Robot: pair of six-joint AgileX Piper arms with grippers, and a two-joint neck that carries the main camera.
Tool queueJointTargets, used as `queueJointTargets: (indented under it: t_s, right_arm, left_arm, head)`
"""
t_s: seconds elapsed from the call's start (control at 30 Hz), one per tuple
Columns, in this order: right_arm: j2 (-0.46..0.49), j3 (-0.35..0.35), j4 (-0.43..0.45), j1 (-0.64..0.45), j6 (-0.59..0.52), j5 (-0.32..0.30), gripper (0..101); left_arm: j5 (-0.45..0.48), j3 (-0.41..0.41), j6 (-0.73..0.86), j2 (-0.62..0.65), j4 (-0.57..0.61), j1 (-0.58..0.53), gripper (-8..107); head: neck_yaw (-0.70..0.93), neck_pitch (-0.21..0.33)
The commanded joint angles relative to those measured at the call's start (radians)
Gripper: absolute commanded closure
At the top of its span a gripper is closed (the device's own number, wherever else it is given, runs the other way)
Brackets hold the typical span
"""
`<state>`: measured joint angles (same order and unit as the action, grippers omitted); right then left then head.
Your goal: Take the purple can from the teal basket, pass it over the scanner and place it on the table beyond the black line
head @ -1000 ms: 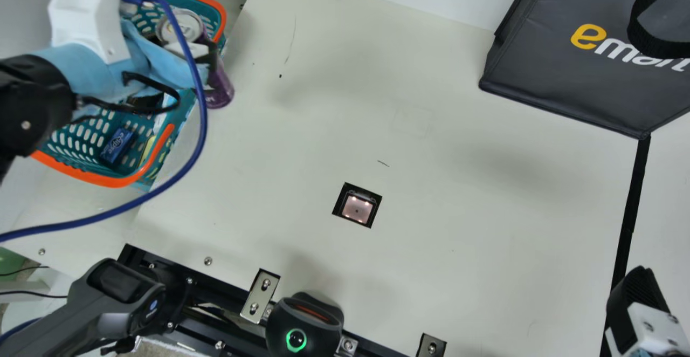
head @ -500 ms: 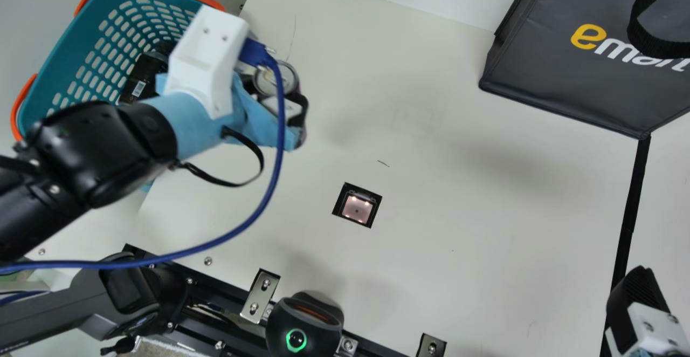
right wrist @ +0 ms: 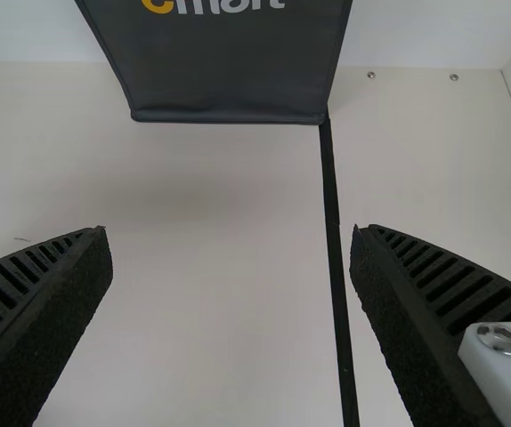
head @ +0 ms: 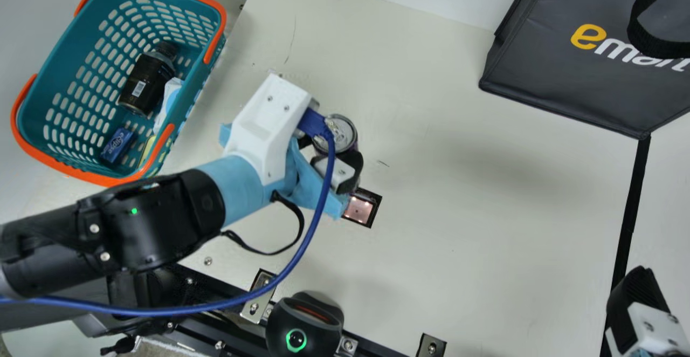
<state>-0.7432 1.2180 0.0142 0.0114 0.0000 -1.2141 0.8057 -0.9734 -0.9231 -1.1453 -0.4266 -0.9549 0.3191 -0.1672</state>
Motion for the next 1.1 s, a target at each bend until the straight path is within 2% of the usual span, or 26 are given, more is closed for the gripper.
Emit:
queueJointTargets:
  t_s: [0.0, 0.47, 1.07]
  right_arm:
    - [0.0, 0.0, 0.0, 0.0, 0.0, 0.0, 6]
    - [0.0, 0.0, 0.0, 0.0, 0.0, 0.0, 6]
    - [0.0, 0.0, 0.0, 0.0, 0.0, 0.0, 6]
  left_arm:
    - [-0.017, 0.018, -0.032, 0.003, -0.021, -0.027, 107]
    - [-0.079, 0.123, -0.183, 0.002, -0.153, -0.136, 107]
    - [-0.13, 0.205, -0.323, -0.026, -0.254, -0.176, 107]
  head:
    - [0.002, 0.029]
    - [0.002, 0.029]
    - [0.002, 0.029]
